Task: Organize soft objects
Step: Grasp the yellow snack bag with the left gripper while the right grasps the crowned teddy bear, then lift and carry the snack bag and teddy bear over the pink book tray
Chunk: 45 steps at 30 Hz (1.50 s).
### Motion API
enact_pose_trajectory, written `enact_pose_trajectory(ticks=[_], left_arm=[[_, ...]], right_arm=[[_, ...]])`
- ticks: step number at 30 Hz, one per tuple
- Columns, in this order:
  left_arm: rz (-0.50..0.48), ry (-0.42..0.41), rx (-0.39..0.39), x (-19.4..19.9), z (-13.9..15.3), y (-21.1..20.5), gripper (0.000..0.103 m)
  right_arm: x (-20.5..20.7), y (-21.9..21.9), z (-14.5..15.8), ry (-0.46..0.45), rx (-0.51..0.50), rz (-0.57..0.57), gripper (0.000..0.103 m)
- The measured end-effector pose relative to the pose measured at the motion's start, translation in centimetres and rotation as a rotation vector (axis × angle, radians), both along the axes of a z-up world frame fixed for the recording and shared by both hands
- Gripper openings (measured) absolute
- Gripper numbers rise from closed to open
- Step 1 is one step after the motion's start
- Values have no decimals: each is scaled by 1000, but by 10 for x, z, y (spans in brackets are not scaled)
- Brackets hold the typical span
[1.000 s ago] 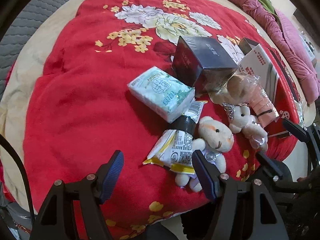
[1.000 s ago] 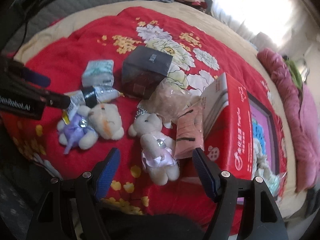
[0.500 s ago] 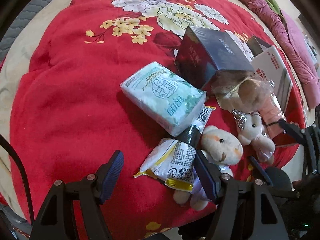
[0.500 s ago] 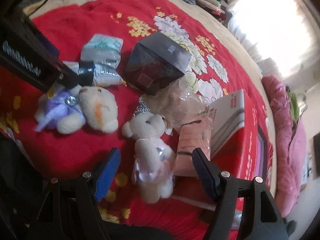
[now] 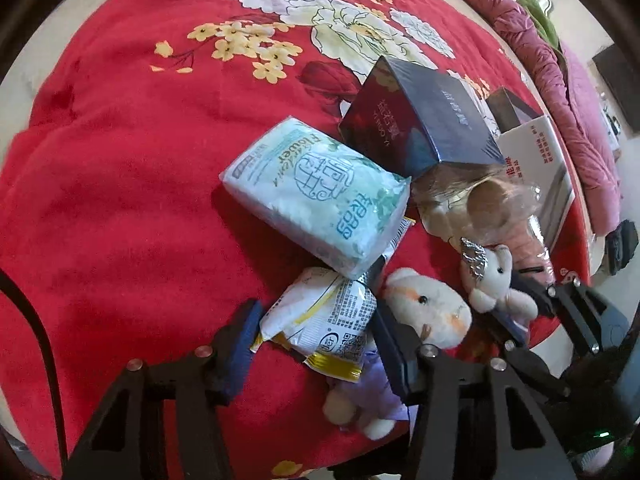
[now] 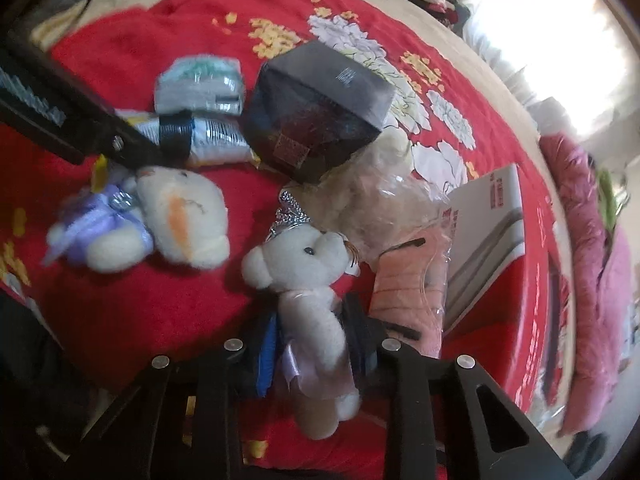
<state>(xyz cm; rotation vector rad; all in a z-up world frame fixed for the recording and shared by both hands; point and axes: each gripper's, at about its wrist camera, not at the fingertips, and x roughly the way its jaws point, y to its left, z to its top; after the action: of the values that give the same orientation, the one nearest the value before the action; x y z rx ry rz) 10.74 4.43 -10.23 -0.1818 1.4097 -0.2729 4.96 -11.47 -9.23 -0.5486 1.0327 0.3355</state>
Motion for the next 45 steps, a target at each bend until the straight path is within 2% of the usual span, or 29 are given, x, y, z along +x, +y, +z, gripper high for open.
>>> enact_pose_trajectory(ticks=[5,14,25,41,45], left_arm=[[-7,-6,2,-1,1,1,52],[-22,-18,9,-18,14,5,50],[-8,-88,-2,-37,48,15,50],[-86,-127,-5,-58,75,-16,50],[-82,-170,0,-60,92,-22,50]], right_arm=[[-4,-12,19,26,150,-56,30],[-9,-24,34,65,299,-122,30],[-8,-38,56,73,504,-170,30],[-19,-68,82,51,614,-235,30],[-21,-74,92,35,642,-247,30]])
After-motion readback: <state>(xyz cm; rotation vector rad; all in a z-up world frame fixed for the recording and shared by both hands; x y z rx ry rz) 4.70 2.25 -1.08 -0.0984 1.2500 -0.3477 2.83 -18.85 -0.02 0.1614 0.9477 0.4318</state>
